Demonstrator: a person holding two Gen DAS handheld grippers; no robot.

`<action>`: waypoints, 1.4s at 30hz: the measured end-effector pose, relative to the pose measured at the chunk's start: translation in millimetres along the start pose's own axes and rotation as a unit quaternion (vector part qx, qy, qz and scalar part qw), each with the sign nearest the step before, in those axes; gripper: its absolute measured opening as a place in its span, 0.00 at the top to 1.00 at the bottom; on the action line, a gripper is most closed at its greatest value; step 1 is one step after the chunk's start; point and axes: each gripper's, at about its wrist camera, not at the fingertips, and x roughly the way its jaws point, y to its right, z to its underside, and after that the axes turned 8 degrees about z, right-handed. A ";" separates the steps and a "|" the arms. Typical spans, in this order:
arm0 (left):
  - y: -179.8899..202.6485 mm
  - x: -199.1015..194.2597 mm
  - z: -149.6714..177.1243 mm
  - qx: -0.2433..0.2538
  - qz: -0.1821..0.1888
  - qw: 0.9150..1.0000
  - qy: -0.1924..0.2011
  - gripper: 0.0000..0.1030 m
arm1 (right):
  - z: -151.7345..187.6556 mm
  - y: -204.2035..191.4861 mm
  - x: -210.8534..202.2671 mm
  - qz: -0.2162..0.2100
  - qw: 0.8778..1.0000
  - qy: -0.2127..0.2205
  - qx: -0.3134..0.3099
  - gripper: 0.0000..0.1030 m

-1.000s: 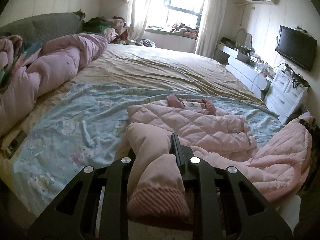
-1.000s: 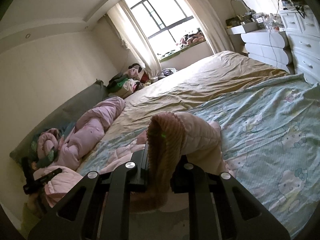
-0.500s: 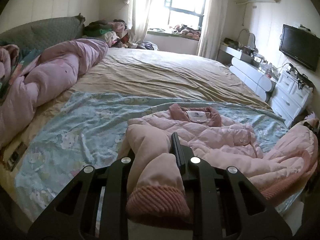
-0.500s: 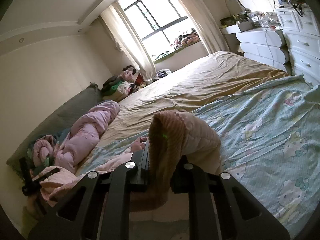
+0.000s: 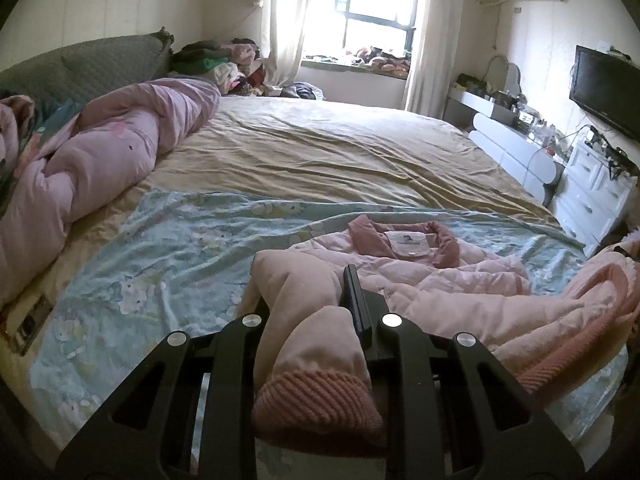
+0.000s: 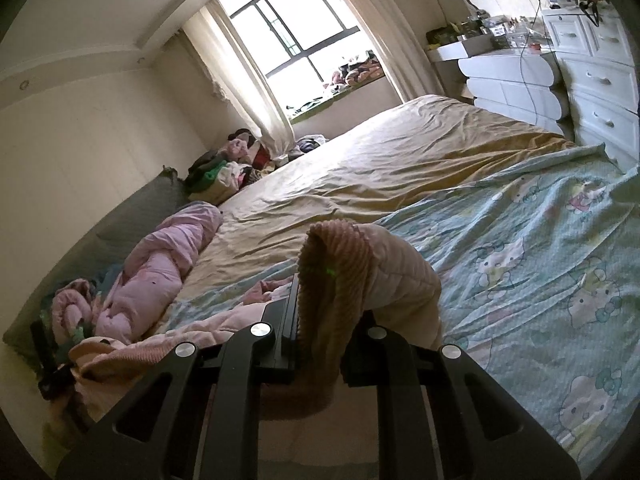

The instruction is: Fold large clothes

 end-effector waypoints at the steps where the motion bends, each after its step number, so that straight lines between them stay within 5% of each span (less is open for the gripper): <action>1: -0.2 2.9 -0.7 0.001 -0.002 1.000 -0.002 0.85 | -1.5 0.3 3.0 0.002 1.000 -0.001 0.000 0.87; 17: -11.8 68.4 -1.0 0.020 -0.053 0.998 -0.027 0.84 | -13.9 11.0 75.8 0.026 0.998 -0.043 0.029 0.86; 25: -22.0 86.1 3.6 0.007 -0.054 0.998 -0.037 0.84 | -16.6 24.3 104.8 -0.004 0.995 -0.070 0.073 0.78; 28: -23.5 90.2 3.6 0.006 -0.053 0.998 -0.039 0.84 | -16.9 29.6 108.3 -0.039 0.992 -0.073 0.101 0.57; 30: -25.0 92.8 3.0 0.004 -0.049 0.998 -0.040 0.84 | -18.1 34.2 102.8 -0.062 0.988 -0.058 0.129 0.32; 31: -25.6 94.1 2.5 0.003 -0.049 0.998 -0.040 0.84 | -19.3 33.8 98.0 -0.064 0.988 -0.045 0.130 0.32; 39: -22.9 108.1 1.6 0.007 -0.045 0.998 -0.049 0.82 | -2.7 -15.1 82.6 -0.043 0.998 -0.034 0.004 0.27; 42: -23.3 110.4 0.7 0.001 -0.046 0.998 -0.049 0.82 | 23.4 -38.1 95.8 -0.029 0.995 -0.068 -0.060 0.26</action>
